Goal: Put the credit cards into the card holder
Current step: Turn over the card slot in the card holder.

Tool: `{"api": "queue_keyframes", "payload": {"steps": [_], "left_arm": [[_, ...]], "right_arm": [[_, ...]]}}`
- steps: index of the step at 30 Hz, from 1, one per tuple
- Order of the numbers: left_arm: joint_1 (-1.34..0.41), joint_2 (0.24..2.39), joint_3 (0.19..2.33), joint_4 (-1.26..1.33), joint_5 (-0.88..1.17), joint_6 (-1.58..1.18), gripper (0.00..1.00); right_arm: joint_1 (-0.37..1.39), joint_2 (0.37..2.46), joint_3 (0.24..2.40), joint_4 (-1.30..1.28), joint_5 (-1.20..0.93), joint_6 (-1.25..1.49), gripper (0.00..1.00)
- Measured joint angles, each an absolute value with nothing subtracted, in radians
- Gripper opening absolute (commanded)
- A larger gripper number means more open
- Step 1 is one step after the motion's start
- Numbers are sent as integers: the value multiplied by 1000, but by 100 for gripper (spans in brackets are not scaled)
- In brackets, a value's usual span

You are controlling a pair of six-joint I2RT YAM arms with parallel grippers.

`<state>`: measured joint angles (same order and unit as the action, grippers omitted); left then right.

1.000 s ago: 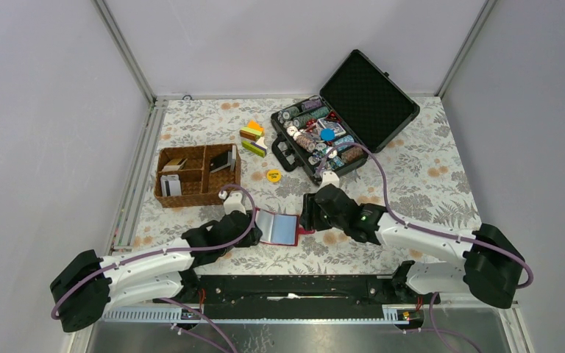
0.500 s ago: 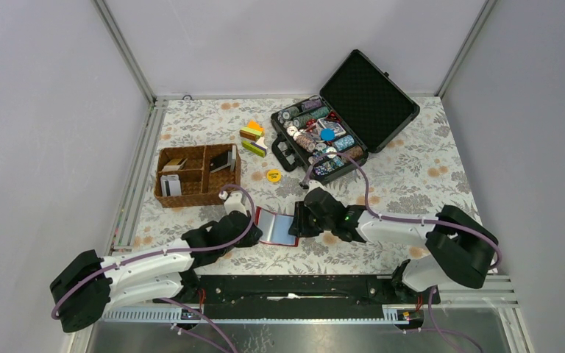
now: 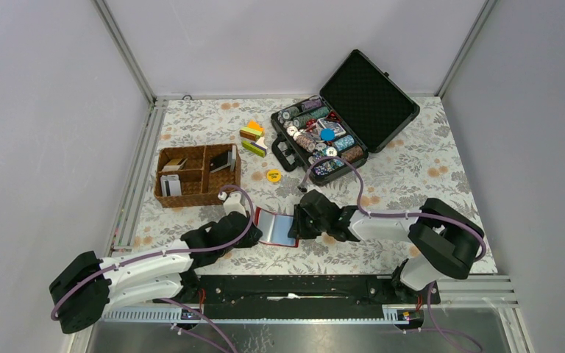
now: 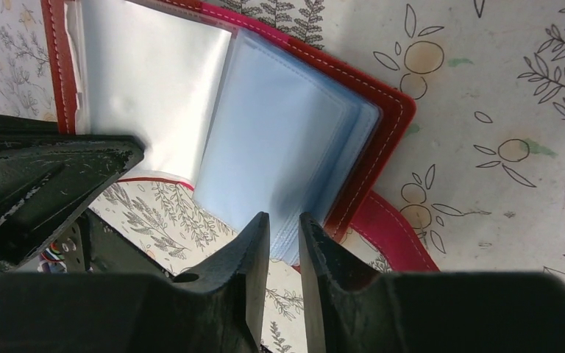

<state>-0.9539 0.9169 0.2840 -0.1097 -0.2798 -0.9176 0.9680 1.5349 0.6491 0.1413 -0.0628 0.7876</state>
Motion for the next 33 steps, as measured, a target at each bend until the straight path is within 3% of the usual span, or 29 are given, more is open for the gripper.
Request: {"api": "queue_keyframes", "payload": {"steps": [25,29,33], "left_arm": [[-954,919,234,-21,-216,-935,0],[-954,927,223,9,-195,-945,15],[-954,920,222,0,-191,-950,40]], "right_arm": [[968,1616,653,400,-179,831,34],[968,1621,668,410,-187,823,34],[968,1641,685,425,-203,820,34]]}}
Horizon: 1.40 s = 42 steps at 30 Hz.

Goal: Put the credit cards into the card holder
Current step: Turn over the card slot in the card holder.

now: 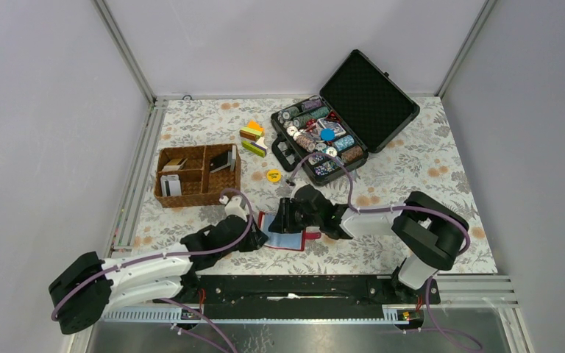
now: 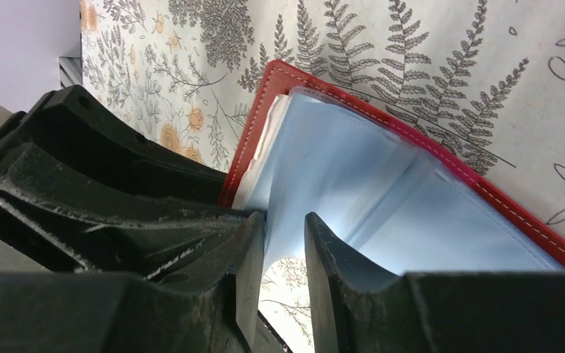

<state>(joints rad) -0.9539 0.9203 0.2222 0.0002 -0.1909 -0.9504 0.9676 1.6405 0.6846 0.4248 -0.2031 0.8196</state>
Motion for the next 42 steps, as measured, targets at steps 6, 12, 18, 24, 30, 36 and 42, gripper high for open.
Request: {"api": "queue_keyframes", "payload": {"steps": [6,12,18,24,30,36,42], "left_arm": [[-954,790,206,-60,-189,-943,68],[-954,661,205,-187,-189,-933,72],[-954,574,220,-352,-171,-908,97],[-954,561,346,-529,-131,-868,99],[-895,565,529,-668,-113,-818,99],[-636,621,716,-744,-71,-689,99],[-329,752,787,-769,30,-551,99]], "right_arm": [[968,1660,720,428,-204,810,35],[968,1714,783,426,-204,806,35],[968,1755,804,420,-205,805,40],[968,1761,855,369,-204,777,50],[962,1754,931,310,-203,722,64],[908,1673,974,182,-191,654,77],[883,1614,1044,85,-142,588,79]]}}
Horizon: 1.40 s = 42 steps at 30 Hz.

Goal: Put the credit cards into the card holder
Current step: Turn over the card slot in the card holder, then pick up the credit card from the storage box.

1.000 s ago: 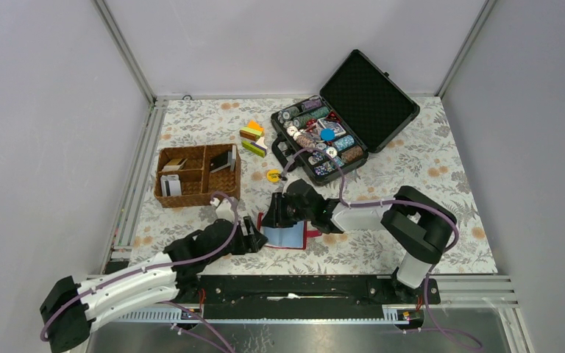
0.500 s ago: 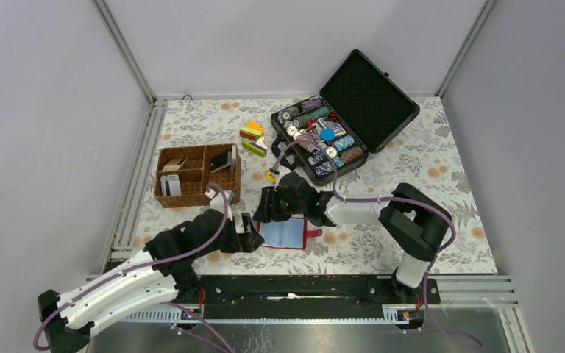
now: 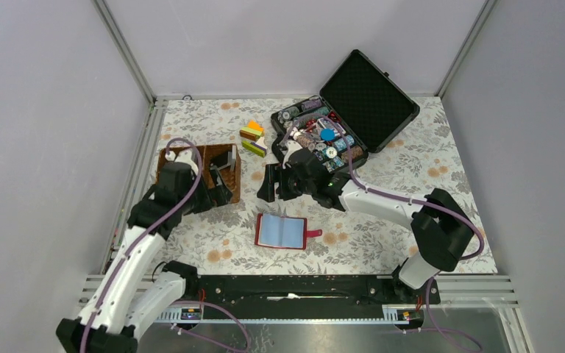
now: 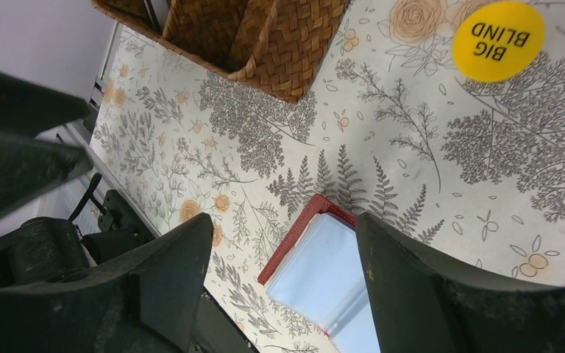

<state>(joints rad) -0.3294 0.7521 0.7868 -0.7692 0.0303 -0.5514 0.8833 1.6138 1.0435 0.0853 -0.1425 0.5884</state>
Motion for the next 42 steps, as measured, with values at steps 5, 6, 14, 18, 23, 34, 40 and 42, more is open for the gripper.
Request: {"api": "queue_keyframes", "payload": {"steps": [5,6,14,18,23,34,40,42], "left_arm": [[-214,934,891,-755,112,-492,99],[-207,973,920,-739,127,-486,99],[-180,1250,1131,-593,175,-486,88],[-162,1419,1213,-532,196,-490,81],[-155,1615,1301,-504,220,-490,75],[-155,1782,1359,-493,222,-485,71],[-155,1805,1361,-491,228,-479,70],[-155,1805,1361,-488,233,-479,70]], "right_arm": [[874,1612,1101,4,-119,550,81],[871,1613,1113,-12,-114,543,81],[848,1616,1177,-88,-86,509,82],[825,1593,1159,-112,-86,505,82],[803,1516,1111,-127,-87,505,82],[793,1449,1058,-132,-91,505,81],[788,1449,1050,-143,-96,505,81],[788,1449,1050,-143,-97,505,81]]}}
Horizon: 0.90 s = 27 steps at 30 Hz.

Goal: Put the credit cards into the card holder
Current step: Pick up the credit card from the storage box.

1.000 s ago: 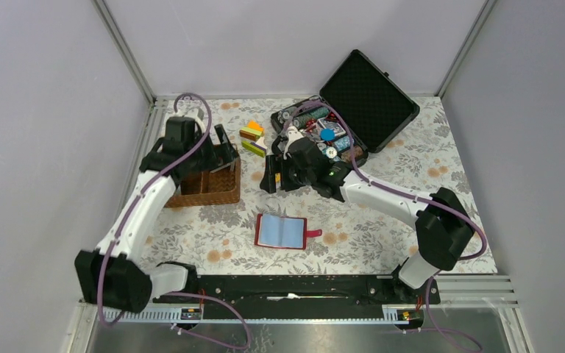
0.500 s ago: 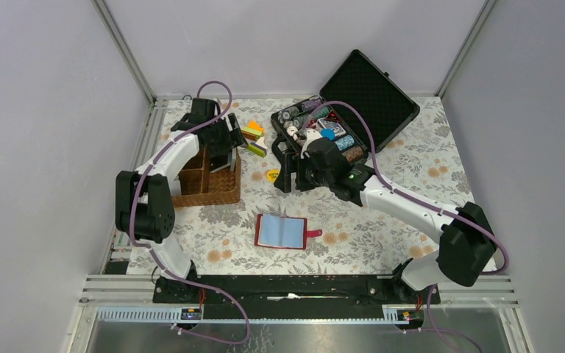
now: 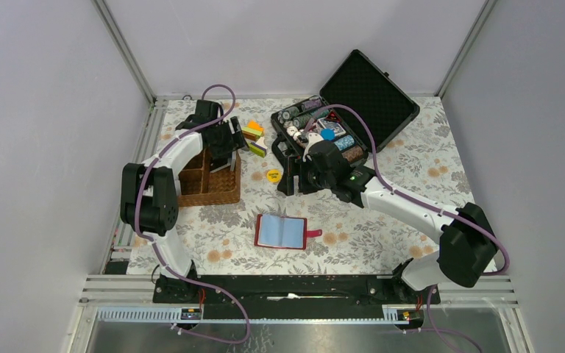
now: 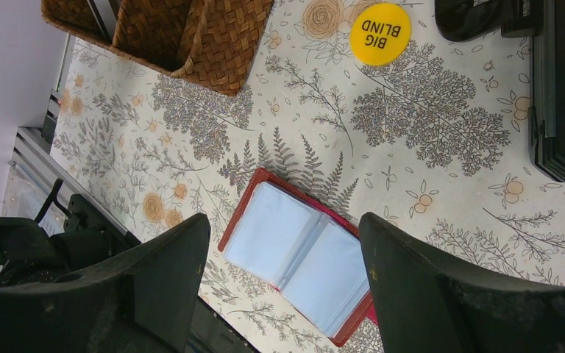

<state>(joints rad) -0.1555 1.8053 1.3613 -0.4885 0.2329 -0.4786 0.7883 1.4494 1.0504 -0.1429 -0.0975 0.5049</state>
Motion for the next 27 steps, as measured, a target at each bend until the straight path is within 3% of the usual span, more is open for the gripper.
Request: {"api": "queue_keyframes", "payload": {"steps": [7,27], "left_arm": [[-155,1805,1361,-476,253,-479,68],[-149,1793,1361,-479,238,-471,45]], "right_arm": [[787,1452,1050,-143,-99,505,80],[785,1485,1050,-144,-112,511,79]]}}
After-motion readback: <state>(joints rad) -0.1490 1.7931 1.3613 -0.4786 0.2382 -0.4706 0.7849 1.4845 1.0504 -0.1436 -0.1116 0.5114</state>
